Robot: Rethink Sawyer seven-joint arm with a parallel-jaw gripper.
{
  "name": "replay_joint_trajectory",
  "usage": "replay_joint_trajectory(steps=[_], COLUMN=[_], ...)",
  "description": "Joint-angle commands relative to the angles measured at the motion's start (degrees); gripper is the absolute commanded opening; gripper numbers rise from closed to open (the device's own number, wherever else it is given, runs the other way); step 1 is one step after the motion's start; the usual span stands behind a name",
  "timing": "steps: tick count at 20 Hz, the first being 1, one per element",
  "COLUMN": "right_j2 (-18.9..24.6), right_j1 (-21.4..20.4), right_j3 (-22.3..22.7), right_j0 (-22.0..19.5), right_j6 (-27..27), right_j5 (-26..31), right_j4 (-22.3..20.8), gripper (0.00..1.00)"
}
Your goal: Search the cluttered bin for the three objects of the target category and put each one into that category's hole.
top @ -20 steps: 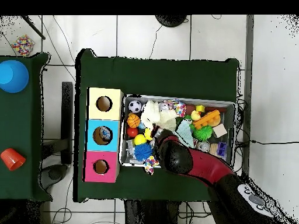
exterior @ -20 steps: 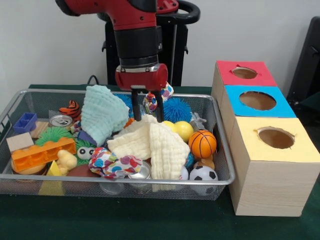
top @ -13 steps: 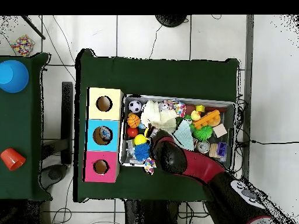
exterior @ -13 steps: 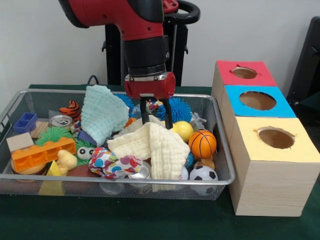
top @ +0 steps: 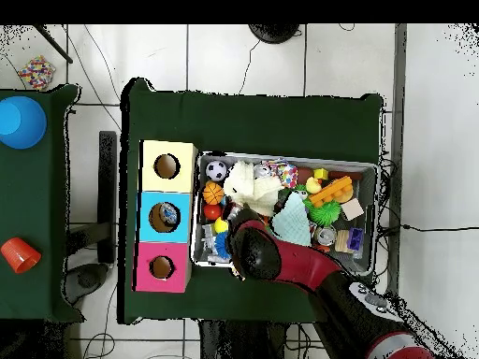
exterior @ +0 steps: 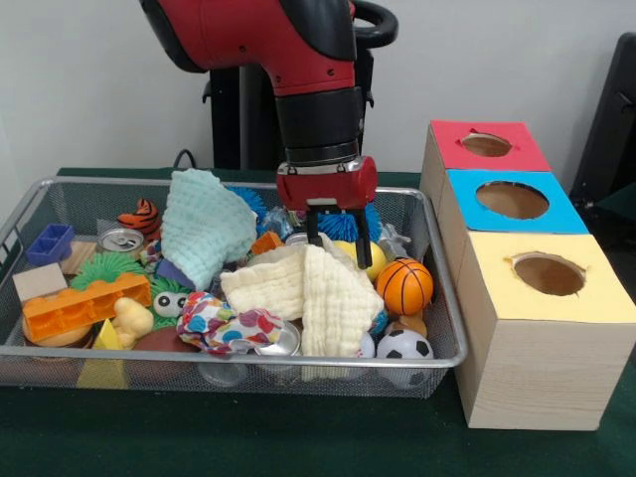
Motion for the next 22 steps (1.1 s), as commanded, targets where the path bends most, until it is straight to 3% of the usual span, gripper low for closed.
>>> replay_joint_trajectory(steps=[1, 10, 22], right_j2=[-3.03, -6.17, -7.97], right_j1=[-0.27, -1.91, -2.02], right_j3=[-1.77, -2.54, -6.48], right_j0=[3.39, 5.98, 7.24], right_j6=[10.77, 9.44, 5.03], right_j5=[-0.49, 1.63, 10.88], right_j4=[3.51, 4.73, 4.06], gripper=[1.00, 1.00, 1.00])
